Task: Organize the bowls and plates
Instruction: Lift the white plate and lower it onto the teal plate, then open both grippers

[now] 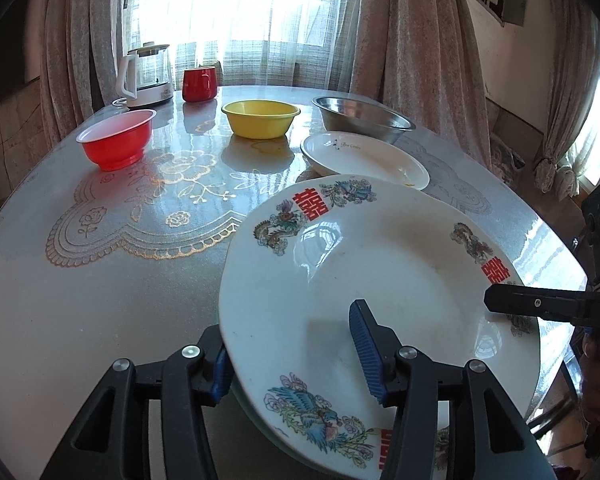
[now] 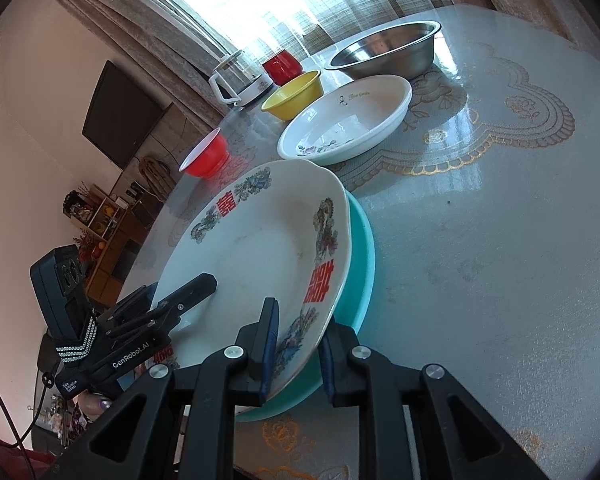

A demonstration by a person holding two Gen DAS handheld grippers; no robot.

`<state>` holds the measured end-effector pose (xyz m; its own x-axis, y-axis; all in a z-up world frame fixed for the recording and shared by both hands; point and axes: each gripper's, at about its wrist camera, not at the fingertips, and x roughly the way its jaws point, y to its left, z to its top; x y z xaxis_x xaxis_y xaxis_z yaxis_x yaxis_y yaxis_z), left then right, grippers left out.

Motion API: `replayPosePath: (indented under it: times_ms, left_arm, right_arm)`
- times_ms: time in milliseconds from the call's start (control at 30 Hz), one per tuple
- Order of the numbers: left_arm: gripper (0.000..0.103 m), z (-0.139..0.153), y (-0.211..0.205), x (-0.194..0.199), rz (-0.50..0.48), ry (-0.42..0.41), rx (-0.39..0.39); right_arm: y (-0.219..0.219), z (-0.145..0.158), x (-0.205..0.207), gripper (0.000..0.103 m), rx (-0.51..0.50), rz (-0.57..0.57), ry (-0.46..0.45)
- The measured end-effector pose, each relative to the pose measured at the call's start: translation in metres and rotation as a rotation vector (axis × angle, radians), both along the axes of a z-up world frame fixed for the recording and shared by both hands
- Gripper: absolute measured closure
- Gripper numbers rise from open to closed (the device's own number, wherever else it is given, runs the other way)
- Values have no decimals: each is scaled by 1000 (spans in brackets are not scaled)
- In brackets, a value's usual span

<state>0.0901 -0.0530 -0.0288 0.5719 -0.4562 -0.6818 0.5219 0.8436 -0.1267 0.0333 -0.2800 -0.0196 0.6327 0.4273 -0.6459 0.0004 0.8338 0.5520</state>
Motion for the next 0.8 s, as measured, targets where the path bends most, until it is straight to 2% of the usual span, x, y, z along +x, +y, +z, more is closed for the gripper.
replayPosePath:
  times_ms: [67,233,367,533,667,800]
  left_arm:
    - [44,1,1,-2,-6,-6,-8]
    - [44,6,17,-10,27,-48,-61]
    - [49,1,25,-15,45,-49,-38]
    - [49,7,39,-23,34,-45,-86]
    - [46,17,41,-25,49,-92,-46]
    - [46,29,47,-13,62,-53,-108]
  right_arm:
    - [1,2,-1,83,-21,0,-5]
    - [-1,2,-4,83,-21,-1,-18]
    - [1,2,-3,83,-38,6,-23]
    - [7,5,-1,82,-85,12,-17]
    - [8,7,-3,81,-122,19,-28]
    - [3,9,-3,81,-103,10,-24]
